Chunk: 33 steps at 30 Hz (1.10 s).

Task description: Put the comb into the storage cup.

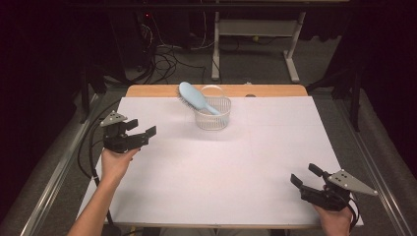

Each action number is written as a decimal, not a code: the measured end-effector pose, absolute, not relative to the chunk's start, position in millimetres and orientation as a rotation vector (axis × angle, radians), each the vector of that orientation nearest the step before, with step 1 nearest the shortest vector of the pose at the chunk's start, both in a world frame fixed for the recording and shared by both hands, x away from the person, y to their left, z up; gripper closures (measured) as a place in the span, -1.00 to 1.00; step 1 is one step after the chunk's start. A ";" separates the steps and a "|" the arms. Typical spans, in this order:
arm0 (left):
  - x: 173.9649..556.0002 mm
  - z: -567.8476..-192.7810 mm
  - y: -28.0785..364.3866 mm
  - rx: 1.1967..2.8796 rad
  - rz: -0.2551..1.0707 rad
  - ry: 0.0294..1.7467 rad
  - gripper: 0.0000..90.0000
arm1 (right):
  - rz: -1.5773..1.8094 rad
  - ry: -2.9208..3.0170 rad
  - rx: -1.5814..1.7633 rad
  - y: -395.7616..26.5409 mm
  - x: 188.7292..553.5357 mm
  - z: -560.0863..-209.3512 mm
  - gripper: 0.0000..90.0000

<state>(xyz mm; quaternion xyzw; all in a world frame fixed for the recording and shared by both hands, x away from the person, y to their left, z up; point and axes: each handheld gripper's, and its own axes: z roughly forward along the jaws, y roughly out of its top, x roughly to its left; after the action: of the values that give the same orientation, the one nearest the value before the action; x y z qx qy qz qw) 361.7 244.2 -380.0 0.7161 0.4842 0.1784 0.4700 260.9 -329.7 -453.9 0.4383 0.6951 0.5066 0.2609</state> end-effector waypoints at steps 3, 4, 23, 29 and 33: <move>360.1 -381.5 245.4 1.751 0.435 1.188 -0.54 | 1.372 1.881 1.185 -329.7 260.8 -453.8 -0.52; 359.5 -381.9 245.8 1.751 0.435 1.187 -0.54 | 1.372 1.882 1.185 -329.7 260.8 -453.8 -0.52; 347.4 -386.8 252.4 1.733 0.436 1.185 -0.54 | 1.376 1.878 1.183 -329.6 260.1 -453.3 -0.52; 342.3 -390.3 253.4 1.733 0.435 1.183 -0.54 | 1.377 1.873 1.181 -328.8 259.6 -452.9 -0.52; 339.7 -392.6 256.2 1.726 0.432 1.190 -0.54 | 1.378 1.874 1.181 -329.1 259.8 -453.1 -0.52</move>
<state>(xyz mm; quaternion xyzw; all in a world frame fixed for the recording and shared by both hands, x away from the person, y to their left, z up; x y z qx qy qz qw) 339.7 256.2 -392.6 0.7074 0.4877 0.1771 0.4800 259.8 -329.1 -453.1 0.4368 0.6930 0.5095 0.2635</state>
